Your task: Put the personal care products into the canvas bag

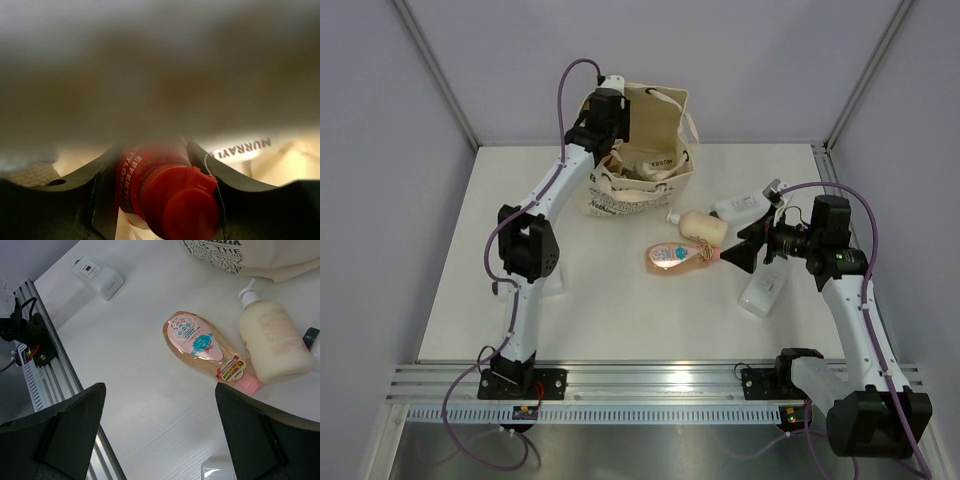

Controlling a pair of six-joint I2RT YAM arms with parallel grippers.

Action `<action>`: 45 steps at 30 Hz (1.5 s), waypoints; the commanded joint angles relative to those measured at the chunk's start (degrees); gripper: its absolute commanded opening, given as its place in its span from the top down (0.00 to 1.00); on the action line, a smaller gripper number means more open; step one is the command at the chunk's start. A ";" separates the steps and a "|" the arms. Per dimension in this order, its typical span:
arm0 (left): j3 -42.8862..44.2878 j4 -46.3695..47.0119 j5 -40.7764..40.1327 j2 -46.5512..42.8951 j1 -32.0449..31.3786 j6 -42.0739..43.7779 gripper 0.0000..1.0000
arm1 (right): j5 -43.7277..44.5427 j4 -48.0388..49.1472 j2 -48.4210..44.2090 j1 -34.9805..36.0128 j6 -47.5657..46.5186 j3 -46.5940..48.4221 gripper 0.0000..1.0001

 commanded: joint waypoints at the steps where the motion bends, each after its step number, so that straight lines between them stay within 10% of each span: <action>1: 2.85 4.97 3.75 0.41 3.52 -2.61 0.72 | -1.24 1.56 0.19 -0.44 -1.62 0.12 0.00; 3: 1.27 4.80 5.44 -0.03 4.14 -4.63 0.35 | -1.24 1.03 0.46 -0.44 -1.89 0.30 0.01; 7: 1.09 5.76 12.99 -2.39 5.72 -10.51 0.01 | -2.55 -0.20 1.51 -0.35 -3.64 0.03 0.00; 25: -17.17 7.35 38.14 -37.42 7.22 -24.86 0.01 | 27.13 -17.52 32.59 11.41 -33.86 25.60 0.01; 41: -71.32 -14.60 21.80 -101.06 7.22 -19.22 0.01 | 36.73 -7.42 54.77 16.70 -30.28 35.63 0.00; 45: -76.42 -19.10 19.96 -109.52 7.22 -22.65 0.01 | 27.74 -7.23 52.95 16.00 -27.38 36.51 0.01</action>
